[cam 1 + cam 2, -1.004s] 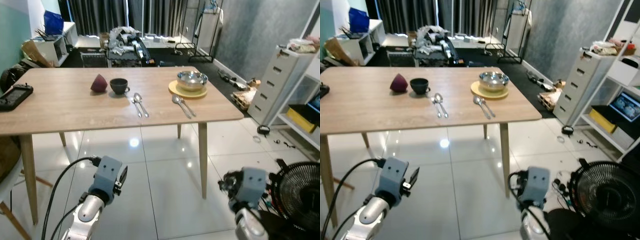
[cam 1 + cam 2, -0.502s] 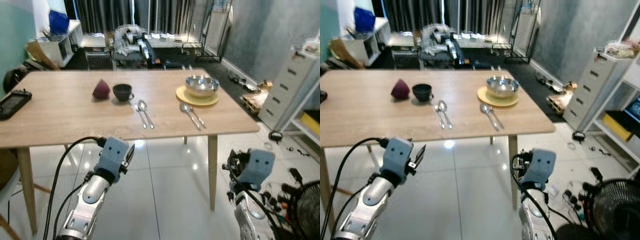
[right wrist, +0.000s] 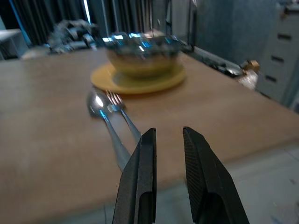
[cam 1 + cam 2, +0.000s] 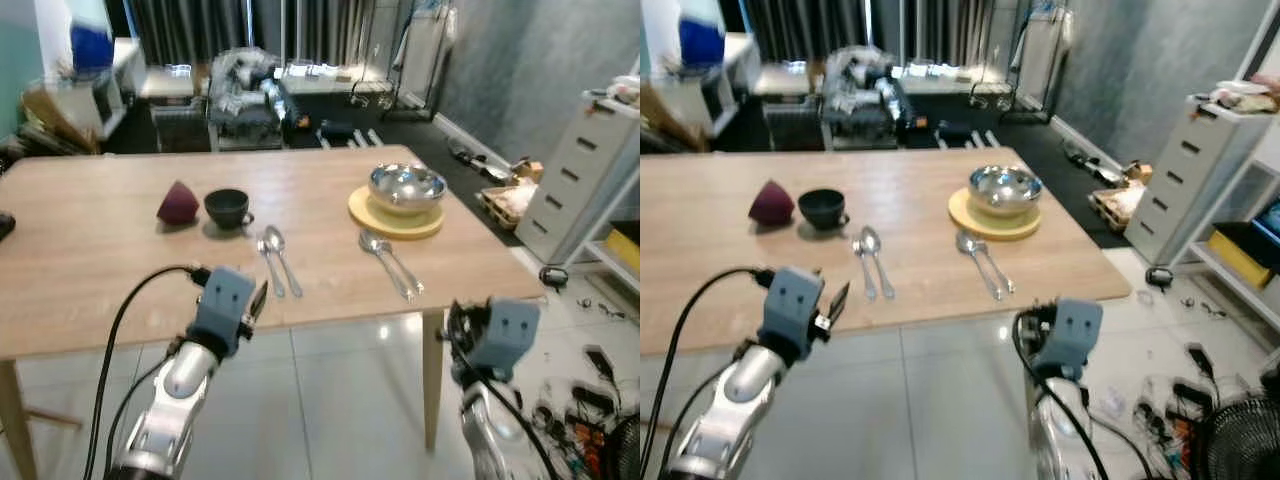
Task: Setting the table
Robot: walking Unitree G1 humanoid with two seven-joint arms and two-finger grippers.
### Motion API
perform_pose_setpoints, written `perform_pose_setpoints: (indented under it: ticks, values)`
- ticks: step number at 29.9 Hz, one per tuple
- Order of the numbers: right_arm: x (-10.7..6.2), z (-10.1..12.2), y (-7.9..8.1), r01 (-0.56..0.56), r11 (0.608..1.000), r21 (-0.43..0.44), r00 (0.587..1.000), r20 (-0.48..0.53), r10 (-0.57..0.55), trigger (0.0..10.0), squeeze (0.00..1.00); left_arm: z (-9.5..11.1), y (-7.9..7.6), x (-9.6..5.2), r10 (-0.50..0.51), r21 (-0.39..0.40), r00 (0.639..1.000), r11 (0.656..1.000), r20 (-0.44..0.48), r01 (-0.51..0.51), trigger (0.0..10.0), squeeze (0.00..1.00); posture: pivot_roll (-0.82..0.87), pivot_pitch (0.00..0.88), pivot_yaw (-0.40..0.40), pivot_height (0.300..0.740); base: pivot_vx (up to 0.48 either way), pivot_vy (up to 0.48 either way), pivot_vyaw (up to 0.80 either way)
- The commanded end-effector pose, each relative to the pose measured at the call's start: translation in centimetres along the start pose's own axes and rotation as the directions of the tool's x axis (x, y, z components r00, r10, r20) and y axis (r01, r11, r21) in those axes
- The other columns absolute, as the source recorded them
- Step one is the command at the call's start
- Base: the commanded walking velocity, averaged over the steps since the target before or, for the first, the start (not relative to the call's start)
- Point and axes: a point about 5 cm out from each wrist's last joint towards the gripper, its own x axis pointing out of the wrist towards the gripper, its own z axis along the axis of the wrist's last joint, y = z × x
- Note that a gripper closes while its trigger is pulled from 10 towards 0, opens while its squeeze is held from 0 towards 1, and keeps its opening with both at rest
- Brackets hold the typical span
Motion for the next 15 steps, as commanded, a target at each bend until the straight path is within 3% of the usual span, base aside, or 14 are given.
perform_pose_setpoints:
  ticks: [1,10,15]
  values:
    - [-0.2,-0.4,0.2,-0.009,1.000,0.003,1.000,-0.026,0.009,10.0,0.00,-0.6,0.1,-0.4,-0.001,0.001,1.000,1.000,-0.030,0.001,10.0,0.00,0.11,0.000,0.035,0.740,0.480,0.000,0.00]
    - [-0.3,0.1,1.9,-0.123,0.992,-0.025,0.992,-0.011,0.123,10.0,0.00,-0.5,0.1,-0.4,0.000,0.006,1.000,1.000,-0.031,0.000,10.0,0.00,0.12,0.000,0.036,0.740,0.480,0.000,0.00]
    - [-0.4,0.2,2.1,-0.131,0.991,-0.029,0.991,-0.010,0.131,10.0,0.00,-0.5,0.0,-0.5,-0.003,0.012,0.999,1.000,-0.032,0.003,10.0,0.00,0.12,0.000,0.036,0.740,0.480,0.000,0.00]
